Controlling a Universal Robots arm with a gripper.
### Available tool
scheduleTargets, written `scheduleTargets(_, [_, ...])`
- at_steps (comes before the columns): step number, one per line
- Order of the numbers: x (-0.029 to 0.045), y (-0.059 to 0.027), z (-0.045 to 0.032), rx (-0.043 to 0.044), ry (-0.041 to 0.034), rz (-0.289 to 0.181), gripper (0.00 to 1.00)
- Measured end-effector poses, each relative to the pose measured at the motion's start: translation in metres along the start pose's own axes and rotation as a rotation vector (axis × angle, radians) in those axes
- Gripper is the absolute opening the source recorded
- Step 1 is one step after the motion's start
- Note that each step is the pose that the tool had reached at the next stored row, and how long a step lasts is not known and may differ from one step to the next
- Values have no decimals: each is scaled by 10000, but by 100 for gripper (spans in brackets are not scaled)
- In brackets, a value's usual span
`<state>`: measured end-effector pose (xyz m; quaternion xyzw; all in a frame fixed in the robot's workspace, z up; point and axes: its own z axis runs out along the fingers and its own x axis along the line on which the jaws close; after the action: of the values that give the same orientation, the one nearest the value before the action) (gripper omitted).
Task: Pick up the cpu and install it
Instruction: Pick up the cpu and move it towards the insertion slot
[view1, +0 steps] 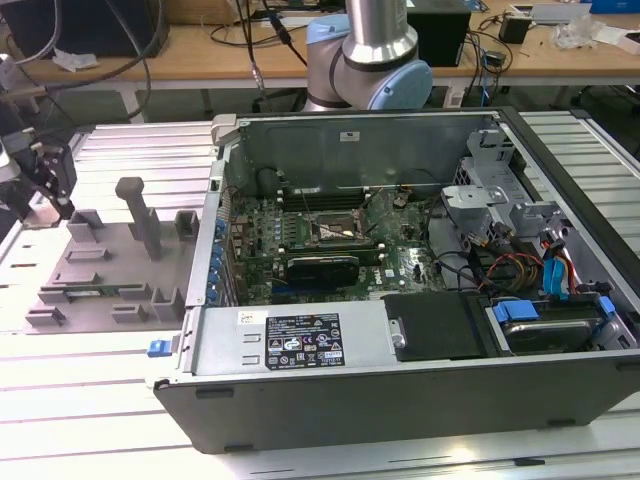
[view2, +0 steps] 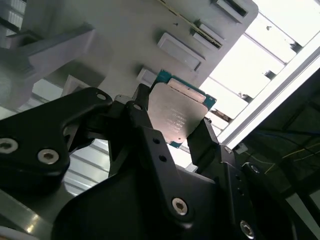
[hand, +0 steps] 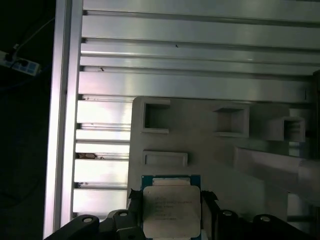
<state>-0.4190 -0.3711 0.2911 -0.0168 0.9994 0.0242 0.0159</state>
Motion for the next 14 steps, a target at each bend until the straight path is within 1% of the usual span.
scheduleTargets(1, [-1, 1, -20, 0, 0, 0, 55])
scheduleTargets(5, [-5, 8, -160, 1, 1, 0, 55])
scheduleTargets(12, [-11, 16, -322, 1, 1, 0, 55])
scheduleTargets(13, [-12, 19, -375, 1, 1, -1, 55])
scheduleTargets(14, [-13, 21, -409, 1, 1, 0, 55])
